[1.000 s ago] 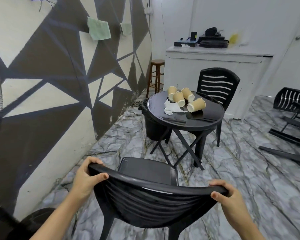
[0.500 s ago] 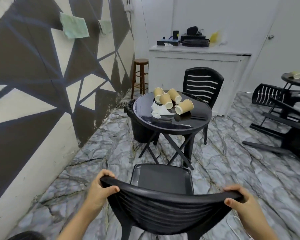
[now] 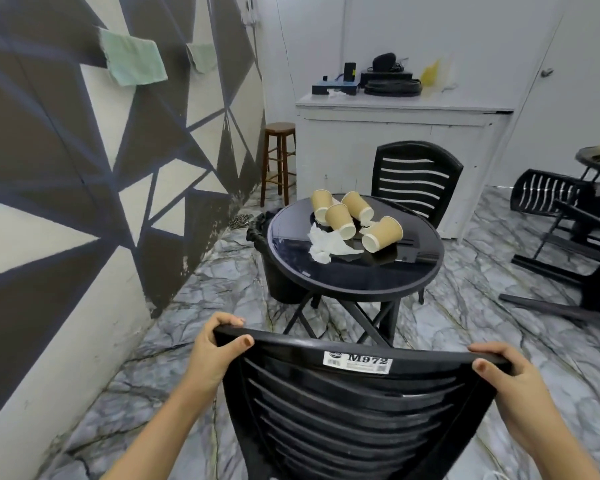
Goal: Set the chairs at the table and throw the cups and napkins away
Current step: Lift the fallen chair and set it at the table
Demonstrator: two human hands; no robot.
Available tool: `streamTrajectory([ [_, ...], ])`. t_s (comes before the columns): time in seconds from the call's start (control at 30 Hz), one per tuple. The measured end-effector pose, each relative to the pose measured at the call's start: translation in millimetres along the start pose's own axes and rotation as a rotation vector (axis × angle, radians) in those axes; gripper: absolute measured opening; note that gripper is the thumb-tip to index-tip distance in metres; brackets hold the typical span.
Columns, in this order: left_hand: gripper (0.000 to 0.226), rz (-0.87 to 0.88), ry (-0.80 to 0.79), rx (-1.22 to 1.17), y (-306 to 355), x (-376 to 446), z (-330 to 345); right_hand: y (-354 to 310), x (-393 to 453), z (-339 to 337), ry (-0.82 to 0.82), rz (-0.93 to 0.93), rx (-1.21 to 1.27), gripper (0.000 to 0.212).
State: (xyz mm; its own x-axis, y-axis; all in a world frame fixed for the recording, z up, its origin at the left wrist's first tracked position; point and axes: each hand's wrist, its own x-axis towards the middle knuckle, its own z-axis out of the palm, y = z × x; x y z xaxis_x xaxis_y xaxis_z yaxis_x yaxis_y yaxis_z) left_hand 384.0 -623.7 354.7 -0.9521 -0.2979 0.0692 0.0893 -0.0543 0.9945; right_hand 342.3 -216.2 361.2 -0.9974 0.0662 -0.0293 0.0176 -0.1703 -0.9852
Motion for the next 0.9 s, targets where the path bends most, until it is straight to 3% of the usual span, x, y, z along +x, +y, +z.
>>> streamTrajectory([
  [0.17, 0.016, 0.04, -0.022, 0.074, 7, 34, 7, -4, 28, 10, 0.064, -0.008, 0.026, 0.027],
  [0.3, 0.025, 0.072, -0.025, 0.011, 6, 55, 9, -9, 38, 19, 0.093, -0.025, 0.041, 0.033],
  [0.43, 0.028, 0.061, -0.033, -0.069, 7, 78, 2, -18, 38, 39, 0.12, -0.006, 0.09, 0.009],
  [0.53, 0.025, 0.06, -0.048, -0.088, 8, 98, -8, -18, 31, 57, 0.169, -0.047, 0.073, 0.01],
  [0.63, 0.027, 0.066, -0.104, -0.095, 6, 114, -21, -11, 20, 74, 0.239, -0.084, 0.063, 0.018],
  [0.77, 0.051, 0.069, -0.216, -0.132, 3, 136, -38, -2, 7, 94, 0.303, -0.098, 0.093, 0.028],
  [0.9, 0.037, 0.065, -0.337, -0.142, -7, 162, -60, 20, -4, 114, 0.355, -0.093, 0.137, 0.042],
])
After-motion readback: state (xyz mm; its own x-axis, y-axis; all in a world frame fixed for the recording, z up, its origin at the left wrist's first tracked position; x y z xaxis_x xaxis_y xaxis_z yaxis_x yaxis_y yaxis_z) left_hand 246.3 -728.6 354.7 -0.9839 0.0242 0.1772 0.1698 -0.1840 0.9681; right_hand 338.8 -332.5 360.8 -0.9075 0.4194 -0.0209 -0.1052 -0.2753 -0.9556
